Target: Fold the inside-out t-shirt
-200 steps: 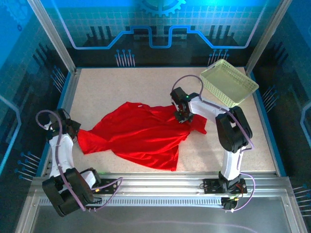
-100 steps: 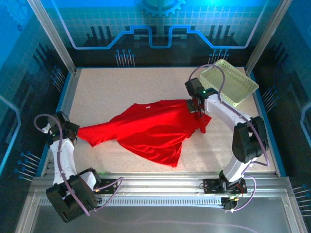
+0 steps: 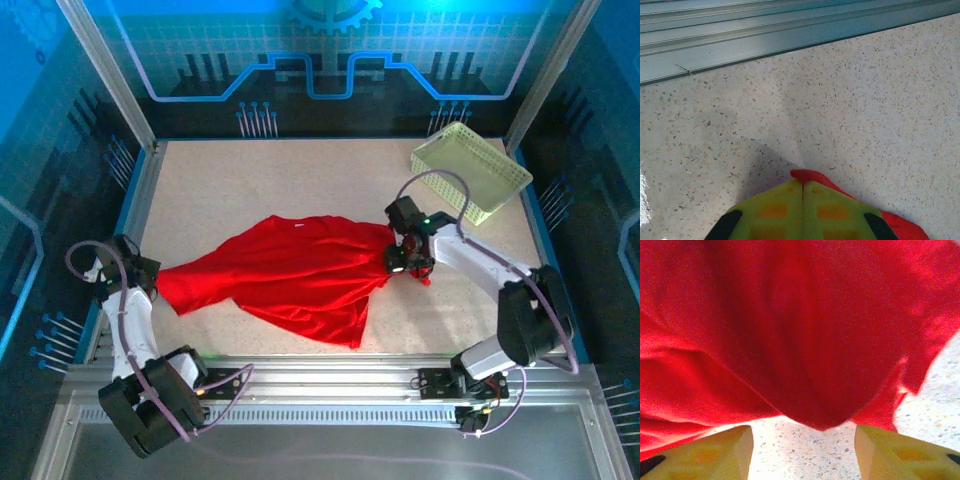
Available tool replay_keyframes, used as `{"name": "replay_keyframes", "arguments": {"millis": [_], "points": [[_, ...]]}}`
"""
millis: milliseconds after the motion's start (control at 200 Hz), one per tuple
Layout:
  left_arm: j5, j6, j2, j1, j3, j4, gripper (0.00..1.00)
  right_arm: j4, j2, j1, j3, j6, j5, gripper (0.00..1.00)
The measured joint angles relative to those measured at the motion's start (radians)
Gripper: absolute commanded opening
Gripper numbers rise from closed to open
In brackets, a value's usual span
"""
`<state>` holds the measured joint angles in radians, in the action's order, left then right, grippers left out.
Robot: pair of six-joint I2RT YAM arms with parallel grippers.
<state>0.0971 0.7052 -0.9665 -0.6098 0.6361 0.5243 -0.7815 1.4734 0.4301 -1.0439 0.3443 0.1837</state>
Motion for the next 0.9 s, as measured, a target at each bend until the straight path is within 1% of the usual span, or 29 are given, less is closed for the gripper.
{"name": "replay_keyframes", "arguments": {"millis": [120,205,280,315,415,495,540,600,635,735,790,840,900], "points": [[0.0,0.002,0.0,-0.001,0.0,0.0,0.0,0.006,0.01,-0.025,-0.131,-0.02,-0.021,0.67],[0.0,0.003,0.0,-0.001,0.0,0.0,0.0,0.028,0.075,-0.026,-0.229,-0.034,-0.028,0.66],[0.0,0.003,0.0,-0.002,0.0,0.0,0.0,0.051,0.143,-0.026,-0.269,-0.046,-0.028,0.66],[0.0,0.003,0.0,-0.002,0.0,0.0,0.06,0.056,0.171,-0.026,-0.273,-0.05,-0.027,0.65],[0.002,0.0,0.004,-0.003,0.0,0.002,0.31,0.056,0.244,-0.026,-0.273,-0.066,-0.03,0.61],[0.003,0.01,0.027,-0.005,0.0,0.009,0.47,0.058,0.291,-0.025,-0.272,-0.075,-0.043,0.58],[0.003,0.004,0.05,-0.007,0.003,0.023,0.58,0.058,0.307,-0.023,-0.271,-0.077,-0.043,0.57],[0.007,0.006,0.083,-0.009,0.027,0.059,0.68,0.059,0.32,-0.018,-0.267,-0.076,-0.037,0.56],[0.01,0.002,0.101,-0.01,0.051,0.078,0.72,0.062,0.321,-0.015,-0.26,-0.075,-0.033,0.56],[-0.007,-0.013,0.126,-0.007,0.142,0.107,0.77,0.071,0.32,-0.017,-0.244,-0.072,-0.023,0.56],[-0.019,-0.032,0.105,0.019,0.2,0.112,0.8,0.075,0.32,-0.023,-0.241,-0.072,-0.018,0.56],[-0.026,-0.052,0.065,0.081,0.251,0.116,0.82,0.078,0.32,-0.028,-0.241,-0.072,-0.015,0.57],[-0.022,-0.081,-0.02,0.206,0.309,0.117,0.86,0.084,0.32,-0.033,-0.241,-0.072,-0.012,0.57]]}}
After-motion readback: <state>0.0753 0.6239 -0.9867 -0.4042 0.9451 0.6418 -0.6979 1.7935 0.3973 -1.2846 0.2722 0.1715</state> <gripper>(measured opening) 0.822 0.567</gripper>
